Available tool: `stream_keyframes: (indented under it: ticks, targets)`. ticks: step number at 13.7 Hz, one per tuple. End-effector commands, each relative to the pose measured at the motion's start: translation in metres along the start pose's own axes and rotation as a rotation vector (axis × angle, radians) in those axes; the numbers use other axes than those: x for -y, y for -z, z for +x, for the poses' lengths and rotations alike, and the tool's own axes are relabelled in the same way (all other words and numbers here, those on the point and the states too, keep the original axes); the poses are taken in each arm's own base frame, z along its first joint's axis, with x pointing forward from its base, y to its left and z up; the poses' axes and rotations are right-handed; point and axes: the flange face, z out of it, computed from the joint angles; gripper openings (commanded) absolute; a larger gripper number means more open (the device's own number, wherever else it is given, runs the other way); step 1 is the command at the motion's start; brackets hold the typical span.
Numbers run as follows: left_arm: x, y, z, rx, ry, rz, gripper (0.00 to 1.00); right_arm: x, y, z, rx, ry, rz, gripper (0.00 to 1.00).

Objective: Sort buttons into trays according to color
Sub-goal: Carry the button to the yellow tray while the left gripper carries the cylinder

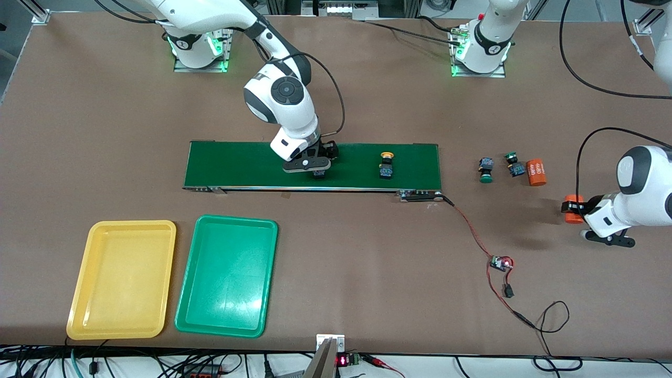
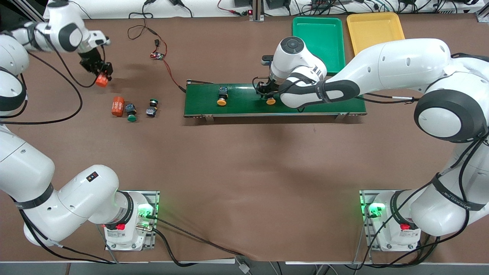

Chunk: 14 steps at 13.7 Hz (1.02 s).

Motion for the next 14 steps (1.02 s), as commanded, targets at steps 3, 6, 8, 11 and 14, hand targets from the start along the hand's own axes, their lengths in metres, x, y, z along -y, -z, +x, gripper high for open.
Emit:
stream_keyframes:
  ticks: [3,6,8,11,14]
  targets:
    - [-0.101,0.081,0.007,0.043,-0.254,0.003,0.16,-0.009,-0.010,0.010,0.000,-0.020,-0.036,0.25]
    - [-0.168,0.093,0.011,0.050,-0.498,-0.045,0.13,-0.026,-0.010,0.022,0.002,-0.038,-0.060,0.04]
    - [-0.231,0.092,0.022,0.050,-0.714,-0.055,0.11,-0.028,0.010,0.042,0.004,-0.063,-0.088,0.02]
    - [-0.314,0.094,0.027,0.060,-0.915,-0.025,0.09,-0.031,0.064,0.083,0.027,-0.064,-0.156,0.02]
    - [-0.373,0.092,0.027,0.043,-1.120,-0.012,0.07,-0.090,0.087,0.126,0.031,-0.091,-0.140,0.02]
